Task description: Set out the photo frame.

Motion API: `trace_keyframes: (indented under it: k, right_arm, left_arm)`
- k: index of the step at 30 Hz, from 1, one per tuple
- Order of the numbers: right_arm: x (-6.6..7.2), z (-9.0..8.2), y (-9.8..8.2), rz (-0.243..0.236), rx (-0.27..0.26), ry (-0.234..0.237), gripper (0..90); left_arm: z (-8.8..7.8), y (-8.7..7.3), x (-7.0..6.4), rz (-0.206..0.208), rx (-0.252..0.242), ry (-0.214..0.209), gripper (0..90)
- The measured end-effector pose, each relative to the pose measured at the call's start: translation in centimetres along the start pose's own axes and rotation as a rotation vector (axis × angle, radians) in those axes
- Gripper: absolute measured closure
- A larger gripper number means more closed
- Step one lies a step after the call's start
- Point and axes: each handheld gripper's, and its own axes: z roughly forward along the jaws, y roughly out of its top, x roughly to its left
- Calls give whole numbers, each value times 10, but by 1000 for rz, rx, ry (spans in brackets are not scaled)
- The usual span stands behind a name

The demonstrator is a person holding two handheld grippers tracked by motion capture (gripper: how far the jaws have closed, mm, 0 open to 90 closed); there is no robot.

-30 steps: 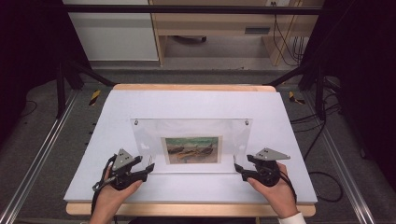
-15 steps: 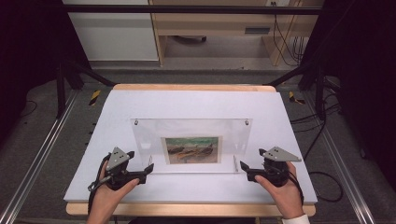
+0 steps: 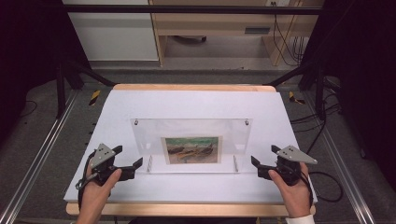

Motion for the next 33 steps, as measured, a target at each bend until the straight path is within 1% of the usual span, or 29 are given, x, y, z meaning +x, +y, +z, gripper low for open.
trace_keyframes:
  k: [2, 4, 5, 6, 7, 8, 9, 10, 11, 12, 13, 14, 16, 17, 20, 21, 25, 26, 27, 28, 29, 30, 31, 32, 33]
  right_arm:
    - [-3, -2, 0, 16, -7, -23, 144]
    - [-8, -3, -1, 27, -15, -41, 144]
    - [-8, -3, -1, 27, -15, -41, 144]
    - [-11, -3, -2, 35, -19, -55, 147]
    - [-11, -3, -2, 35, -19, -55, 147]
    - [-13, -3, -4, 34, -20, -67, 153]
    - [-13, -3, -4, 34, -20, -67, 158]
    - [-16, -2, -5, 34, -16, -80, 160]
    - [-16, -2, -5, 34, -16, -80, 160]
    - [-18, -1, -7, 36, -12, -93, 162]
    - [-18, -1, -7, 36, -12, -93, 162]
    - [-22, 0, -8, 31, -4, -109, 163]
    - [-23, 0, -9, 37, 5, -110, 163]
    - [-26, 2, -11, 36, 15, -124, 163]
    - [-29, 3, -12, 39, 25, -133, 163]
    - [-32, 4, -14, 41, 33, -145, 163]
    - [-37, 6, -16, 51, 51, -157, 164]
    - [-41, 8, -18, 58, 64, -168, 166]
    - [-41, 8, -18, 58, 64, -168, 166]
    - [-46, 10, -21, 57, 73, -179, 167]
    - [-46, 10, -21, 57, 73, -179, 167]
    - [-50, 11, -23, 65, 85, -184, 167]
    - [-51, 12, -23, 70, 89, -186, 167]
    - [-51, 12, -23, 70, 89, -186, 167]
    - [-52, 12, -24, 71, 94, -189, 167]
  left_arm:
    - [-1, -1, 4, -9, -3, 7, 63]
    - [-2, -1, 8, -5, -5, 12, 63]
    - [-3, -2, 10, -8, -6, 17, 63]
    - [-4, -2, 14, -14, -5, 26, 63]
    - [-4, -2, 14, -14, -5, 26, 63]
    - [-4, -3, 15, -19, -4, 32, 63]
    - [-4, -3, 16, -18, -3, 38, 63]
    - [-5, -3, 20, -16, 5, 52, 63]
    - [-5, -3, 20, -16, 5, 52, 63]
    - [-6, -4, 22, -20, 9, 59, 63]
    - [-5, -4, 24, -22, 14, 66, 63]
    - [-5, -6, 27, -17, 30, 80, 63]
    - [-5, -6, 28, -16, 35, 86, 63]
    - [-5, -7, 29, -16, 38, 90, 63]
    - [-4, -8, 33, -10, 55, 98, 63]
    - [-4, -9, 36, -7, 63, 115, 63]
    - [-5, -10, 41, -15, 67, 130, 66]
    - [-4, -12, 45, -13, 88, 140, 66]
    - [-4, -12, 45, -13, 88, 140, 66]
    - [-2, -14, 49, -6, 109, 161, 66]
    - [-2, -14, 49, -6, 109, 161, 66]
    - [-2, -16, 52, 8, 132, 186, 66]
    - [-1, -16, 54, 13, 141, 196, 66]
    - [-1, -16, 54, 13, 141, 196, 67]
    - [-1, -17, 55, 17, 155, 199, 67]
